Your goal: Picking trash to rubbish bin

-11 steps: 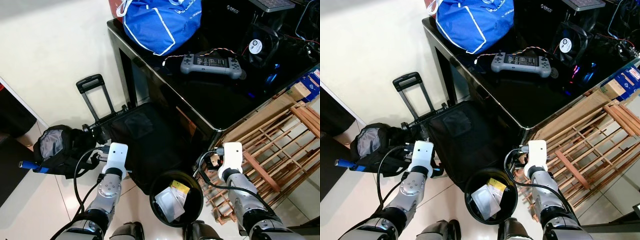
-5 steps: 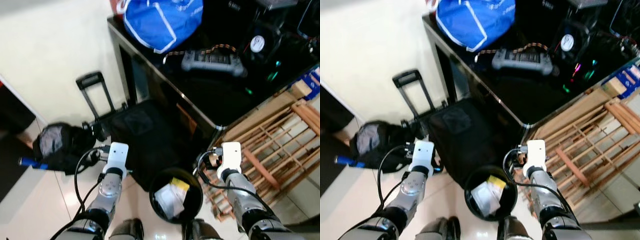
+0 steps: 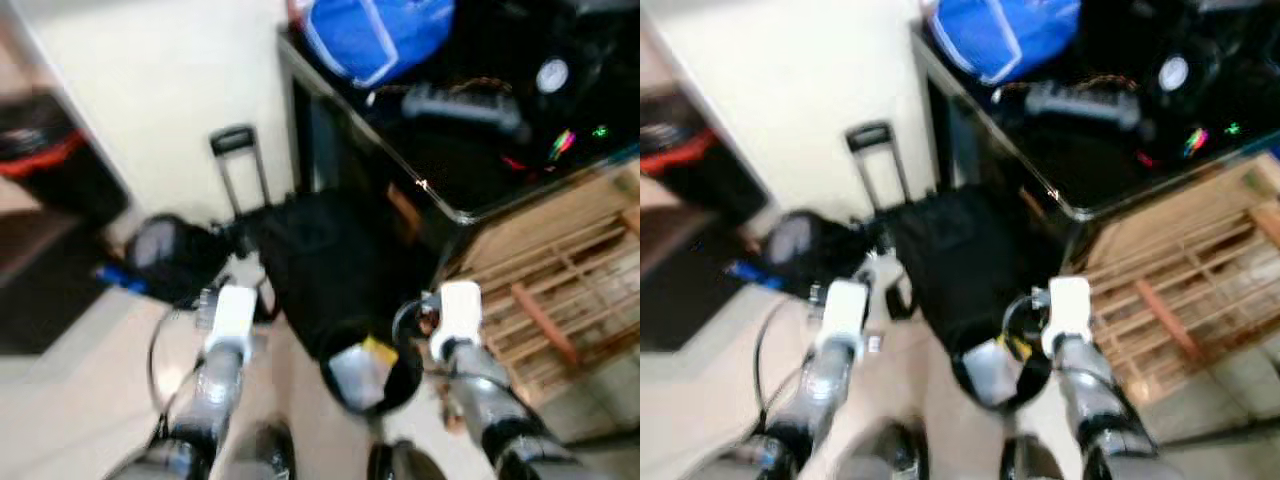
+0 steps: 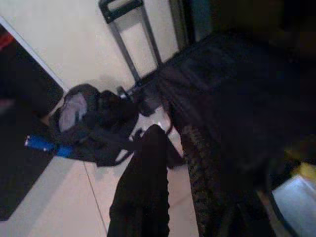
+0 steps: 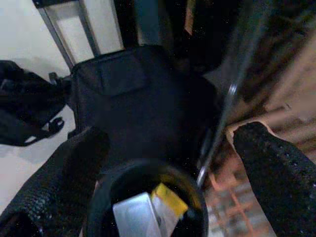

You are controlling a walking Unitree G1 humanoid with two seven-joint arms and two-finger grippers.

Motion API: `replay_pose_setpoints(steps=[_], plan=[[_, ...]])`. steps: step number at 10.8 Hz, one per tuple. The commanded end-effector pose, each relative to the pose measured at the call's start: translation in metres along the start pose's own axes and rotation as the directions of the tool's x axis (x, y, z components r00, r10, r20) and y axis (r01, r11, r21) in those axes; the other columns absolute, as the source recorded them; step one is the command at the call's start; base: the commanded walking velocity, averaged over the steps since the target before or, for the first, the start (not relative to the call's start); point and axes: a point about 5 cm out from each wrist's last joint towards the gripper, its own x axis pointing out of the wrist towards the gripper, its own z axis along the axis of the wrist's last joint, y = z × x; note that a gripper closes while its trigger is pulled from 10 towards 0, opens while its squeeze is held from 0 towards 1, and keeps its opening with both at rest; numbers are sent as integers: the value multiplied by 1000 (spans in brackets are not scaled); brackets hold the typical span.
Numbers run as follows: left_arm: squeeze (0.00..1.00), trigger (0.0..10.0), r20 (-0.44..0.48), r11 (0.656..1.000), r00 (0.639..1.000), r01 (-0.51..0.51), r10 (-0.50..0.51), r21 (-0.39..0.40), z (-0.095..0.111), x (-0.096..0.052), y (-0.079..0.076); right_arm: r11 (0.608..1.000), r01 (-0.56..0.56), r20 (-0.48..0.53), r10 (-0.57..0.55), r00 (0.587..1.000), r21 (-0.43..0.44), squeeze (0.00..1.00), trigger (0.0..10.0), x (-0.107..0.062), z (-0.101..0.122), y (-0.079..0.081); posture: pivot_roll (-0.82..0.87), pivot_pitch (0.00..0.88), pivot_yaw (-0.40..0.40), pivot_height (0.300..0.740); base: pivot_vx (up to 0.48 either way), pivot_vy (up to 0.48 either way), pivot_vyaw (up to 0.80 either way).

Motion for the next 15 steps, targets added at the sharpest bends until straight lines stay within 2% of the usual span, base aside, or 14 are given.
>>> replay_pose_setpoints(steps=[1,15], plan=[[0,10000,16,1000,1000,-9,9,7,6,3,2,1000,-8,-22,8,1000,0,0,10000,-2,-5,1,-39,162,39,740,-281,0,0],[0,10000,5,1000,1000,-12,12,2,7,5,3,1000,-4,-29,4,1000,7,0,10000,-3,-7,0,-42,178,34,740,-273,0,0]])
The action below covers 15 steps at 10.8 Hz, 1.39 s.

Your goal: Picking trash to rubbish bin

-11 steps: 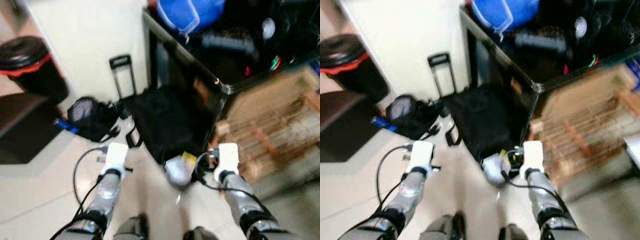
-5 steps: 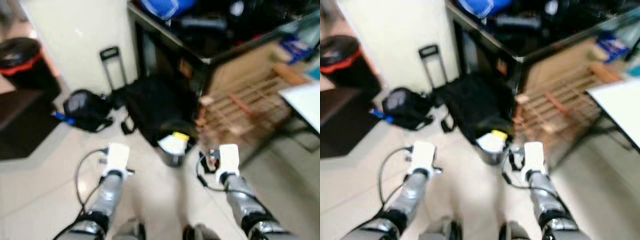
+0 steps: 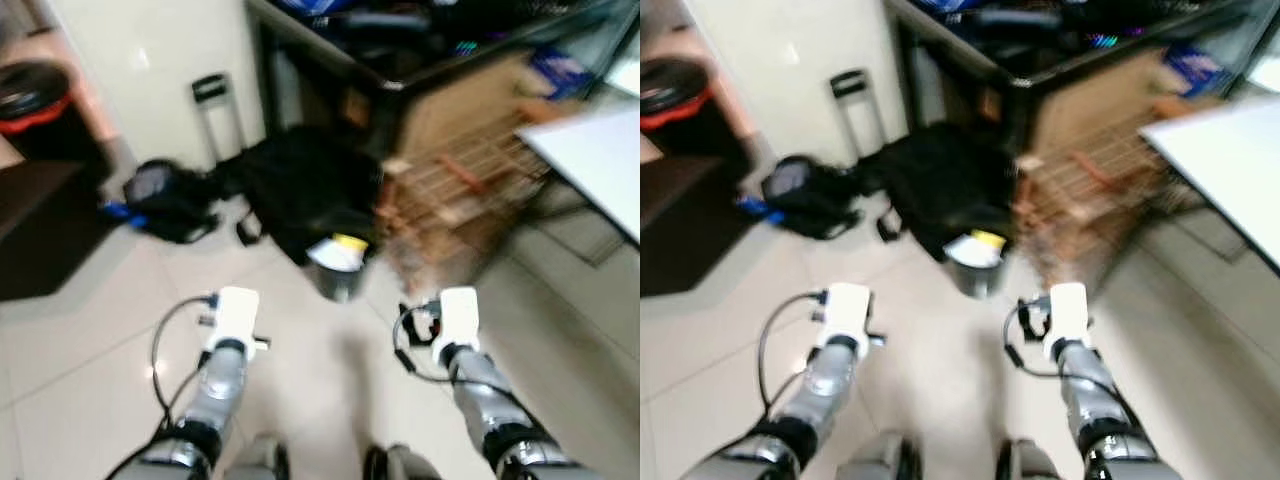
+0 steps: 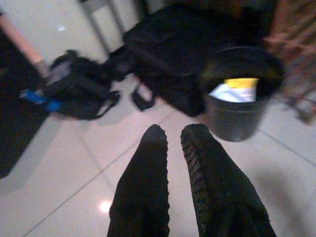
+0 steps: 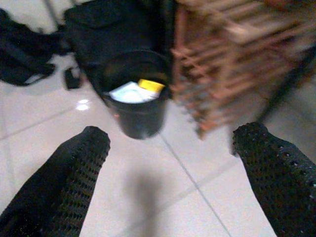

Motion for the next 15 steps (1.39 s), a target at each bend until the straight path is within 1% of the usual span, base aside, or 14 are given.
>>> replay_pose_setpoints(steps=[1,3,5,8,11,12,13,15], plan=[[0,10000,-28,1000,1000,-13,13,7,-7,-2,5,1000,4,-21,-3,1000,17,0,10000,-2,-6,2,-42,179,35,740,-247,0,0],[0,10000,-28,1000,1000,-12,12,8,-7,-2,4,1000,3,-21,-2,1000,18,0,10000,-2,-6,2,-42,180,34,740,-249,0,0],[0,10000,-29,1000,999,-13,14,9,-7,-2,4,1000,1,-21,0,1000,20,0,10000,-2,-6,2,-42,182,33,740,0,0,0],[0,10000,-16,1000,1000,-7,7,-20,-5,-3,2,1000,2,-21,-1,1000,16,0,10000,-2,-6,2,-41,180,31,740,0,0,0],[0,10000,-14,1000,1000,-6,6,-6,-4,-2,3,1000,1,-8,-1,1000,15,0,10000,-1,-2,2,-40,173,34,740,0,0,0],[0,10000,0,1000,1000,-8,8,-3,-1,0,4,1000,3,10,-4,1000,14,0,10000,1,2,2,-40,168,37,740,0,0,0],[0,10000,31,1000,999,-17,18,-6,7,3,7,1000,9,47,-10,999,14,0,10000,4,11,0,-40,164,38,740,0,0,0],[0,10000,173,1000,984,-31,30,1,40,16,15,1000,21,198,-25,980,19,0,10000,14,48,-6,-41,149,42,740,0,0,0]])
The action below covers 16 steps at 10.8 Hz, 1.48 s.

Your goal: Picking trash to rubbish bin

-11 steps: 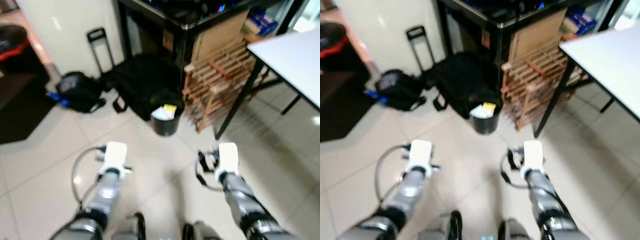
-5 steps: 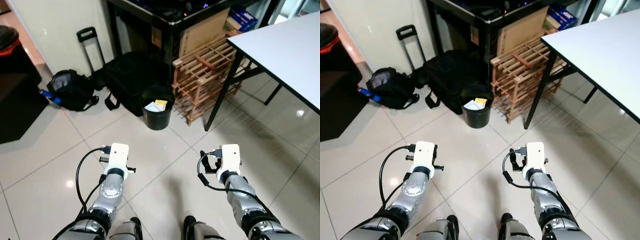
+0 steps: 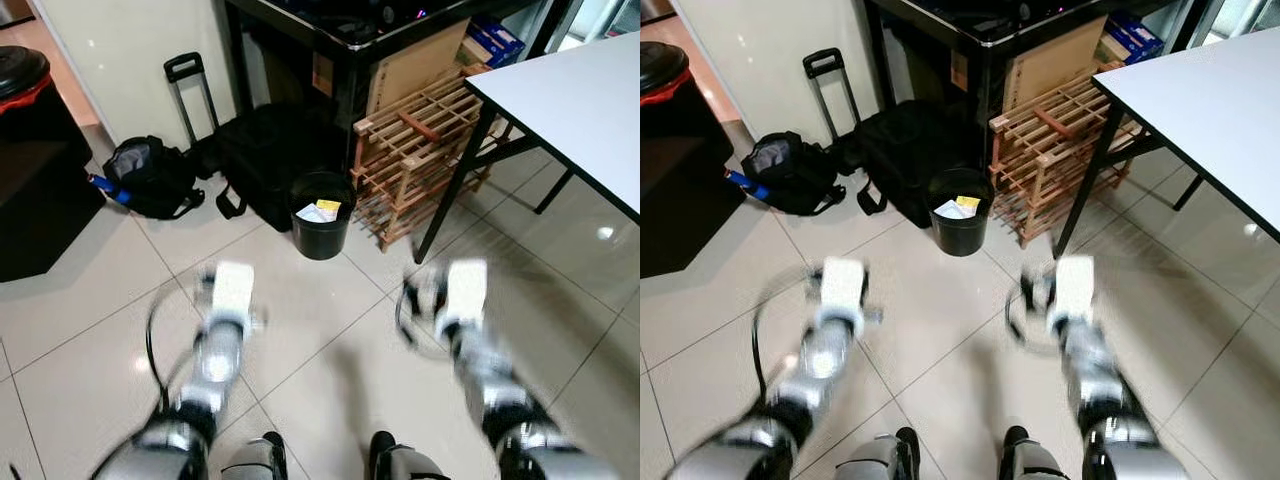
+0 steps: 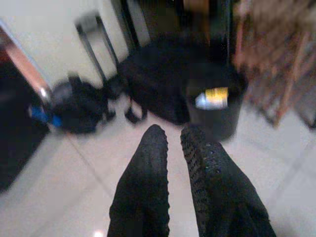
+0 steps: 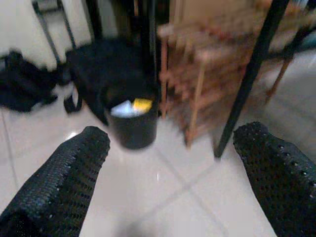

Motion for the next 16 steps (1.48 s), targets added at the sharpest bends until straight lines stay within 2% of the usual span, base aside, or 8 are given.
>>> replay_pose_setpoints(steps=[1,3,5,8,10,13,15,16], plan=[[0,10000,63,1000,998,6,-7,15,12,5,2,1000,22,69,-23,997,10,0,10000,3,13,-4,-40,138,45,740,0,0,0],[0,10000,189,999,982,5,-13,43,39,14,6,999,48,201,-50,978,18,0,10000,11,44,-8,-39,128,51,740,0,0,0],[0,10000,321,999,947,-25,12,36,68,16,17,997,75,351,-82,933,34,0,10000,11,78,-8,-34,109,54,740,0,0,0],[0,10000,411,998,912,-8,-16,55,87,7,12,999,37,378,-41,925,19,0,10000,5,84,14,-30,85,56,740,0,0,0],[0,10000,415,997,910,-13,-19,74,86,-5,11,998,52,365,-59,929,28,0,10000,-5,79,17,-19,59,54,740,0,0,0],[0,10000,415,997,910,-30,0,67,93,-12,18,996,83,391,-87,916,29,0,10000,-12,95,11,-18,26,50,740,0,0,0],[0,10000,378,998,926,-7,-19,68,85,-17,16,996,86,344,-70,936,-33,0,10000,-13,85,6,-20,9,55,740,0,0,0],[0,10000,359,996,932,23,-52,85,81,-21,18,991,64,317,-24,948,-115,0,10000,-15,79,0,-19,5,56,740,0,0,0]])
